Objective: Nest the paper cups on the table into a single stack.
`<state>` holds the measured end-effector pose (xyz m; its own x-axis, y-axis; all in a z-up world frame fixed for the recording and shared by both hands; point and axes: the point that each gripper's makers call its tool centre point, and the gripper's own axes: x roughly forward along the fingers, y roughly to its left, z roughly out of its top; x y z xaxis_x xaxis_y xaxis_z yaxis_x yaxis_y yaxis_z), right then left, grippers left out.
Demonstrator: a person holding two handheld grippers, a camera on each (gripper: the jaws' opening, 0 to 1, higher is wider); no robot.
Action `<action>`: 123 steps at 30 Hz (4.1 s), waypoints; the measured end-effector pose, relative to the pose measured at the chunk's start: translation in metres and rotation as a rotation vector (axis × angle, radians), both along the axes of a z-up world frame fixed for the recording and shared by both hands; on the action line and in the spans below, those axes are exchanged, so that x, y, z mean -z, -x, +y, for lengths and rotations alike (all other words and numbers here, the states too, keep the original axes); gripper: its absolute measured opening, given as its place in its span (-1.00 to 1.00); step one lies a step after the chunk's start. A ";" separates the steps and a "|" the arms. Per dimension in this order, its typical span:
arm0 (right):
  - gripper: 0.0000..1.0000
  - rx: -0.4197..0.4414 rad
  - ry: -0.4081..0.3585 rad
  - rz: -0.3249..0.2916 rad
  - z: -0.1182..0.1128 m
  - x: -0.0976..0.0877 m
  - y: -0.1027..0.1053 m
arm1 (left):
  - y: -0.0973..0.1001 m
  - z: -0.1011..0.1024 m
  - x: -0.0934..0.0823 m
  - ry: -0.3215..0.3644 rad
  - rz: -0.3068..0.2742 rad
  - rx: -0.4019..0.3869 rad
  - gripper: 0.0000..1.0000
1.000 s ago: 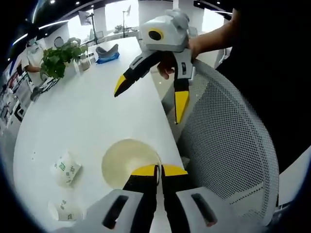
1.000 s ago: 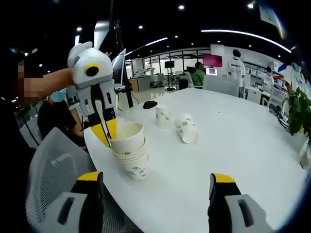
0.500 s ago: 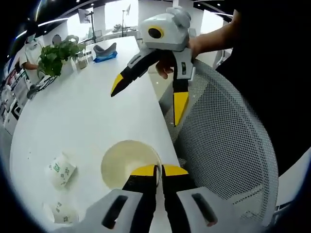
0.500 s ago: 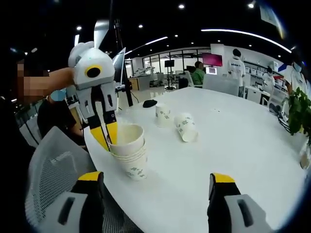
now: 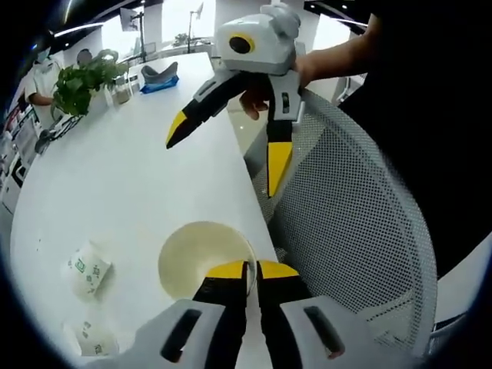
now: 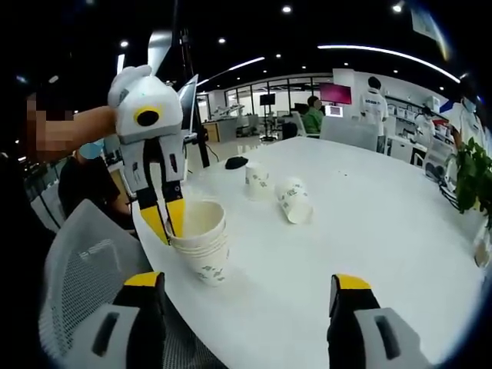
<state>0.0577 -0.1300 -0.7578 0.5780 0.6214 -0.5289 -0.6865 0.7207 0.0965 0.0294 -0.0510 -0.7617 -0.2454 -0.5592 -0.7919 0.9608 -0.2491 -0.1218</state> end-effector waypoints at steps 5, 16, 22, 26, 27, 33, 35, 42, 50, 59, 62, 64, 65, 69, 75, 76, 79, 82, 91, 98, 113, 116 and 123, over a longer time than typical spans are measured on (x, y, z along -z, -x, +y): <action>0.77 0.001 0.001 0.000 -0.001 0.001 -0.001 | 0.000 -0.001 0.004 -0.004 0.011 0.001 -0.96; 0.77 0.003 0.001 0.004 -0.001 0.002 -0.001 | 0.000 0.001 0.010 -0.002 0.030 -0.010 -0.96; 0.76 0.004 0.003 0.006 -0.001 0.002 -0.001 | 0.002 0.000 0.011 -0.002 0.043 -0.014 -0.94; 0.76 0.007 0.003 0.006 -0.001 0.002 -0.001 | 0.002 0.000 0.012 -0.004 0.042 -0.014 -0.94; 0.76 0.007 0.002 0.007 -0.001 0.002 -0.001 | 0.002 0.000 0.012 -0.005 0.040 -0.013 -0.94; 0.77 0.006 -0.009 0.001 0.000 0.001 -0.001 | 0.002 0.000 0.012 -0.011 0.036 -0.021 -0.93; 0.78 0.007 -0.012 0.001 0.000 0.000 -0.001 | 0.002 0.000 0.012 -0.012 0.031 -0.022 -0.93; 0.78 0.007 -0.007 0.000 0.000 0.000 -0.001 | 0.002 0.003 0.009 -0.005 0.009 -0.033 -0.87; 0.80 0.005 -0.007 -0.006 0.002 -0.001 -0.001 | -0.002 0.009 -0.001 0.025 0.004 -0.083 -0.82; 0.82 0.015 -0.016 -0.013 0.001 -0.003 -0.002 | -0.013 0.013 -0.021 0.108 0.028 -0.169 -0.73; 0.82 0.014 -0.015 -0.013 0.000 -0.003 -0.002 | -0.018 0.013 -0.027 0.135 0.031 -0.195 -0.70; 0.82 0.016 -0.015 -0.015 0.000 -0.003 -0.003 | -0.021 0.013 -0.029 0.145 0.023 -0.208 -0.69; 0.82 0.018 -0.016 -0.015 0.000 -0.003 -0.003 | -0.023 0.014 -0.030 0.150 0.022 -0.222 -0.67; 0.82 0.018 -0.019 -0.014 -0.001 -0.004 -0.005 | -0.025 0.013 -0.037 0.189 0.020 -0.257 -0.66; 0.79 0.012 -0.017 -0.024 0.001 -0.011 -0.017 | -0.026 0.014 -0.048 0.263 0.004 -0.312 -0.56; 0.79 0.005 -0.007 -0.030 0.002 -0.012 -0.021 | -0.027 0.016 -0.050 0.273 0.000 -0.330 -0.55; 0.77 -0.007 0.010 -0.042 0.004 -0.015 -0.033 | -0.032 0.022 -0.056 0.304 -0.019 -0.377 -0.53; 0.75 -0.017 0.026 -0.047 0.006 -0.015 -0.044 | -0.038 0.030 -0.062 0.345 -0.034 -0.439 -0.51; 0.69 -0.035 0.024 -0.052 0.018 -0.014 -0.076 | -0.051 0.053 -0.065 0.404 -0.093 -0.602 -0.20; 0.66 -0.047 0.050 -0.074 0.025 -0.010 -0.100 | -0.051 0.062 -0.064 0.428 -0.102 -0.673 -0.14; 0.52 -0.029 0.091 -0.127 0.041 0.010 -0.162 | -0.035 0.086 -0.069 0.479 -0.131 -0.826 -0.02; 0.51 -0.021 0.090 -0.112 0.044 0.019 -0.174 | -0.040 0.091 -0.076 0.514 -0.150 -0.870 0.10; 0.44 -0.002 0.094 -0.071 0.050 0.034 -0.195 | -0.041 0.093 -0.074 0.513 -0.155 -0.902 0.15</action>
<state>0.2531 -0.0804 -0.7917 0.6151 0.5719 -0.5427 -0.6903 0.7232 -0.0204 0.0705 0.0424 -0.6880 0.5135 -0.7614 -0.3956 0.8117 0.5805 -0.0637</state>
